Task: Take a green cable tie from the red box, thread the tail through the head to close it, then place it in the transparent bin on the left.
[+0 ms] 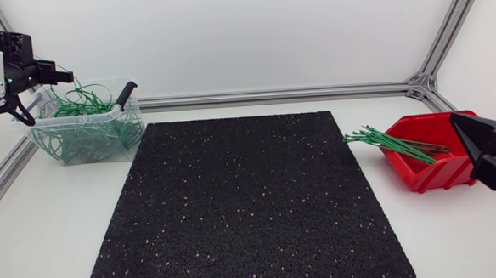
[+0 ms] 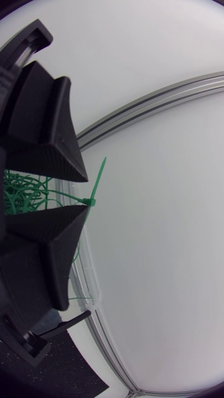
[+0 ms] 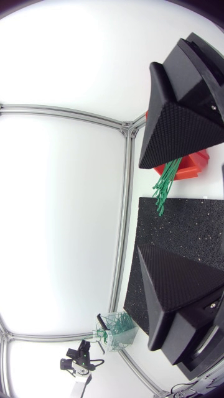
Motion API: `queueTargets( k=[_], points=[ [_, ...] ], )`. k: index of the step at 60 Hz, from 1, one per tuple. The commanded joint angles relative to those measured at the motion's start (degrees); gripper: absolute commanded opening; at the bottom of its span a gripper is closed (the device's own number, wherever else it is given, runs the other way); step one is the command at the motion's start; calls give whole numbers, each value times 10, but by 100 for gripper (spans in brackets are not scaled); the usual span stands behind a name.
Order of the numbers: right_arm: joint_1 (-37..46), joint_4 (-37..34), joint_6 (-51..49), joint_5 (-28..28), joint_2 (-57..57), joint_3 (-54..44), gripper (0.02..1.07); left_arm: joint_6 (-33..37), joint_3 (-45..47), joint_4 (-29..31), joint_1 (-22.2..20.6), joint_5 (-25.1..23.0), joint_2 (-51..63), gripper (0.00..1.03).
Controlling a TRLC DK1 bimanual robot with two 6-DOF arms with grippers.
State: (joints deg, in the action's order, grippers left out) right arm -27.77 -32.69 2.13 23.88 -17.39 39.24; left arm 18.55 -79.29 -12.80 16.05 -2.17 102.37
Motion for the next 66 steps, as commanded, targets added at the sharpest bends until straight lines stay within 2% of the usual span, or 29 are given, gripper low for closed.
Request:
queueTargets(
  k=[1, 13, 28, 48, 66],
  points=[
    [6, -8, -13, 4, 11, -13, 91, 20, -20, 29, -3, 9, 13, 101],
    [6, -10, -24, 4, 31, -17, 91, 19, 9, 67, -20, 9, -52, 100],
    [4, 3, -35, 4, 75, -50, 91, -3, 74, 82, -27, 8, -132, 99],
    [27, 40, -91, 5, 151, -112, 91, -13, 221, 69, -39, -4, -269, 99],
    [102, 126, -71, -68, 159, -196, 91, -18, 340, 55, -41, -16, -379, 99]
  ],
)
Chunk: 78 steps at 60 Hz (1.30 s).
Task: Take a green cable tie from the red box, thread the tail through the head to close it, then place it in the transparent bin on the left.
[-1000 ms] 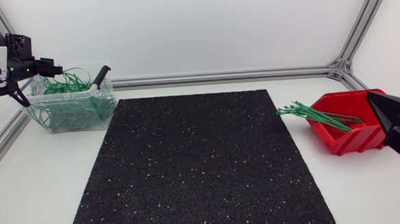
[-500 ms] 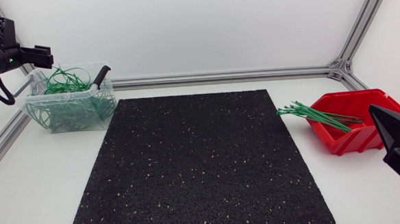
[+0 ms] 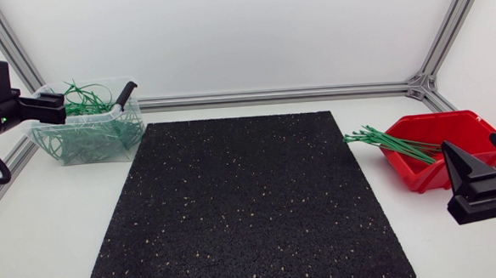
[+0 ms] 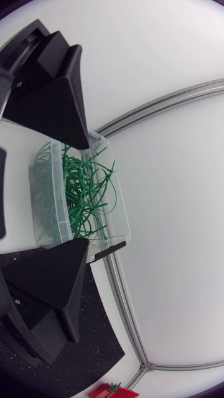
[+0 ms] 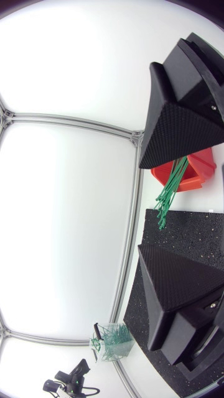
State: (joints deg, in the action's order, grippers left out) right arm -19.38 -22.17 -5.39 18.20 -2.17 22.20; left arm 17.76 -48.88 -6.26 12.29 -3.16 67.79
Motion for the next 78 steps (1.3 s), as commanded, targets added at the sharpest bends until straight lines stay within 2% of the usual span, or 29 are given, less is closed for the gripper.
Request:
queueTargets(
  k=[1, 20, 39, 78],
  points=[
    [23, 27, 5, -16, 7, -31, 91, -11, 44, -10, -5, -6, -42, 99],
    [109, 125, 30, -100, 15, -127, 91, -37, 168, -13, -21, -11, -191, 99],
    [194, 222, 54, -182, 22, -222, 90, -71, 290, -31, -58, -11, -335, 99],
    [194, 222, 54, -182, 22, -222, 90, -138, 418, 25, -97, 14, -556, 99]
  ],
)
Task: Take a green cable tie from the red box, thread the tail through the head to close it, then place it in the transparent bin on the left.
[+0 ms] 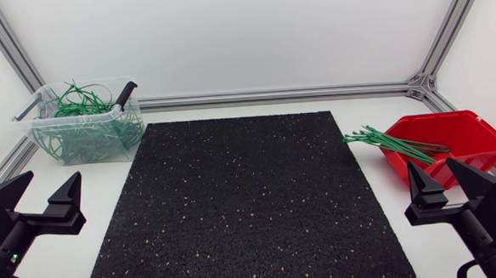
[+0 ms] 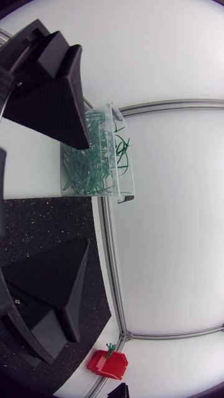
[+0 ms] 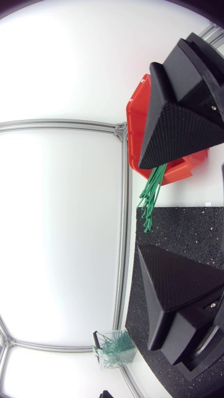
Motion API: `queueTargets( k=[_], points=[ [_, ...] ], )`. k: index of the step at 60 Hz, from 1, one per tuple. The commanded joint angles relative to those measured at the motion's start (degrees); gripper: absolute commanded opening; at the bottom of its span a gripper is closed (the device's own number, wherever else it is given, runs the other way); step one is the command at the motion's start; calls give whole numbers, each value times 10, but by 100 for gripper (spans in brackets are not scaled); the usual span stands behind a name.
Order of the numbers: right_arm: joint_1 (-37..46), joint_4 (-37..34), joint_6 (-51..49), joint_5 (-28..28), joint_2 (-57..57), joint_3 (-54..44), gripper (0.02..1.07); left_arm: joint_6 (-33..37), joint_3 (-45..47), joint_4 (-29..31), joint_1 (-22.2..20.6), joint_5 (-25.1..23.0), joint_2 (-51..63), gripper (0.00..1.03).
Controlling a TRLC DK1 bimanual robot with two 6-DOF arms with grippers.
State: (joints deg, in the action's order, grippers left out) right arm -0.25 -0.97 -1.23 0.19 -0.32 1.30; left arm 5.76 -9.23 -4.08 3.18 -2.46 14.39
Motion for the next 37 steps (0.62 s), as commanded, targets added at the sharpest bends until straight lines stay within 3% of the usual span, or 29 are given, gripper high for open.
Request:
queueTargets(
  k=[1, 32, 37],
  points=[
    [3, 10, 12, -2, 3, -13, 90, -20, 25, 5, -7, 7, -27, 99],
    [3, 10, 12, -2, 3, -13, 91, -58, 92, 41, -32, 25, -144, 99],
    [3, 10, 12, -2, 3, -13, 99, -58, 92, 41, -32, 25, -144, 99]
  ],
)
